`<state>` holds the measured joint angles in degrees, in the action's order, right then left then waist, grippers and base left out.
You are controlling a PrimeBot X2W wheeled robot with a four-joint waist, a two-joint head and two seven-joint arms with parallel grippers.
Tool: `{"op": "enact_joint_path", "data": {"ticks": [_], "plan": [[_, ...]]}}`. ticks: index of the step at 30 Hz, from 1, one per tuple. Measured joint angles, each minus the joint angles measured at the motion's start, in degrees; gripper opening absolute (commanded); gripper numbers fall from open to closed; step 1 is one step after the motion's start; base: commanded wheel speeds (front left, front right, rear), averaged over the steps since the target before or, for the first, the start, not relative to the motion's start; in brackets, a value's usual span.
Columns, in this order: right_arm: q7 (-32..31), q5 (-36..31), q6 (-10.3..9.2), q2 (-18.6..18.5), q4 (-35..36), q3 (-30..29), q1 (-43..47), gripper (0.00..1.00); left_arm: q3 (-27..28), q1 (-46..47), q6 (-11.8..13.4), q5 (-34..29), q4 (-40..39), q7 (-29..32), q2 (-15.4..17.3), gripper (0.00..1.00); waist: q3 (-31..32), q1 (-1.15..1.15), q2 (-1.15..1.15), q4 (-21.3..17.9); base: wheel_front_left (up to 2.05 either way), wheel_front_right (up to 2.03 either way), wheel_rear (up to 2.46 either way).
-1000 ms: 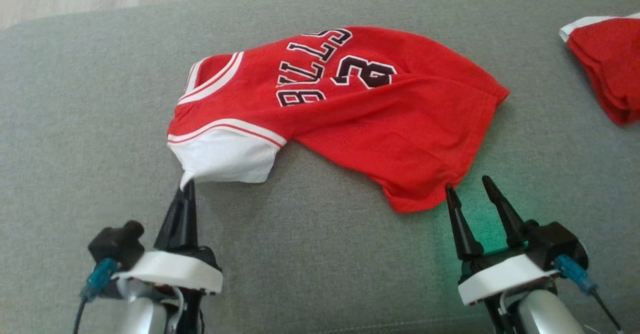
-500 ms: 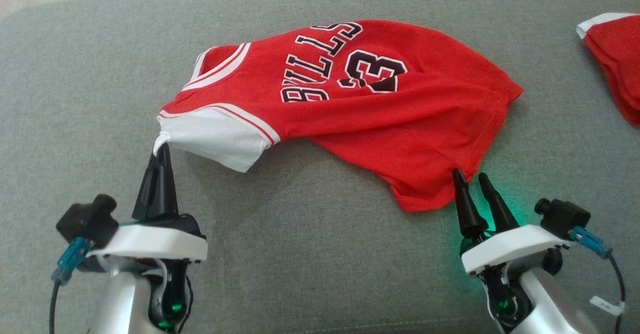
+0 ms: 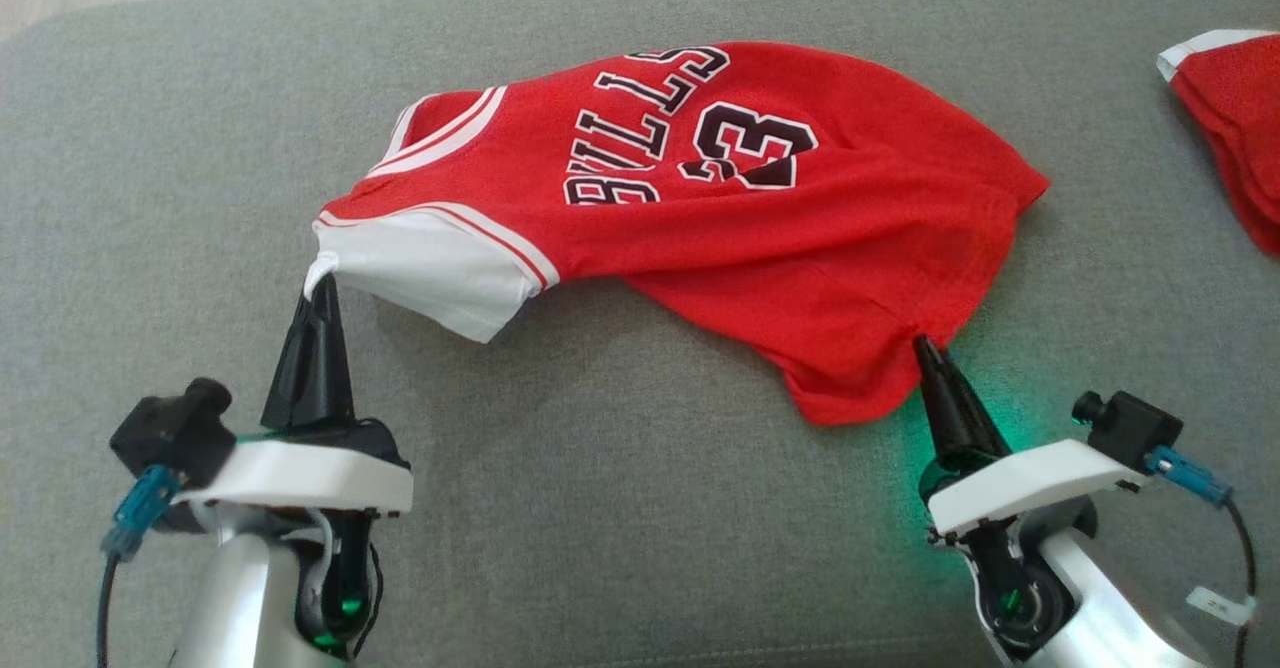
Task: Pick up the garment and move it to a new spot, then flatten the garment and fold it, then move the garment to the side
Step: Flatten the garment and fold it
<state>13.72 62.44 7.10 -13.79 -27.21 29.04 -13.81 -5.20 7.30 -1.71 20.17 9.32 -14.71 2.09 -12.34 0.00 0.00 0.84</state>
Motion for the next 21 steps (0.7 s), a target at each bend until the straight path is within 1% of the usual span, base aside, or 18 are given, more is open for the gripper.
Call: {"op": "enact_joint_path", "data": {"ticks": [1,6,11,13,15,16,20,21], "plan": [[0.0,0.6,0.0,-0.1,0.4,0.4,0.0,0.0,0.1,0.0,-0.3,0.0,0.0,0.0,0.0,0.0,0.0,0.0,0.0,0.0,0.0,0.0,0.0],[0.5,1.7,0.0,-2.4,1.5,2.2,0.0,0.0,0.5,0.0,-0.4,-1.0,0.2,0.0,0.0,0.0,0.6,0.0,0.0,-0.3,0.0,0.0,0.0],[0.5,-2.8,0.0,-4.1,6.7,-1.9,0.1,0.0,2.3,0.0,-1.3,-1.8,-1.5,0.0,0.0,0.0,2.5,0.0,0.0,-0.6,0.0,0.0,0.0],[0.5,-4.3,0.0,-5.5,9.8,-3.2,0.4,0.0,2.7,0.1,-2.0,-0.6,-3.3,0.0,0.0,0.0,3.6,0.0,0.0,-0.8,0.0,0.0,0.0],[0.5,-4.6,0.0,-7.6,13.6,-4.1,0.4,0.0,2.9,0.7,-3.0,0.9,-4.7,0.0,-0.1,0.0,4.7,0.0,0.0,-0.9,0.0,0.0,0.0],[0.5,-4.9,0.0,-9.2,15.5,-4.1,0.4,0.0,3.0,1.6,-3.4,2.0,-5.3,0.0,0.0,0.0,5.2,0.0,0.0,-0.9,0.0,0.0,0.0],[-0.2,-5.4,0.0,-16.6,22.3,-5.1,-0.2,0.0,4.4,9.3,-4.4,8.3,-8.1,4.5,0.9,0.0,6.9,0.0,0.0,-0.9,0.0,0.0,0.0],[-0.2,-5.4,0.0,-16.6,22.3,-5.1,-0.2,0.0,4.4,9.3,-4.4,8.3,-8.1,4.5,0.9,0.0,6.9,0.0,0.0,-0.9,0.0,0.0,0.0]]}}
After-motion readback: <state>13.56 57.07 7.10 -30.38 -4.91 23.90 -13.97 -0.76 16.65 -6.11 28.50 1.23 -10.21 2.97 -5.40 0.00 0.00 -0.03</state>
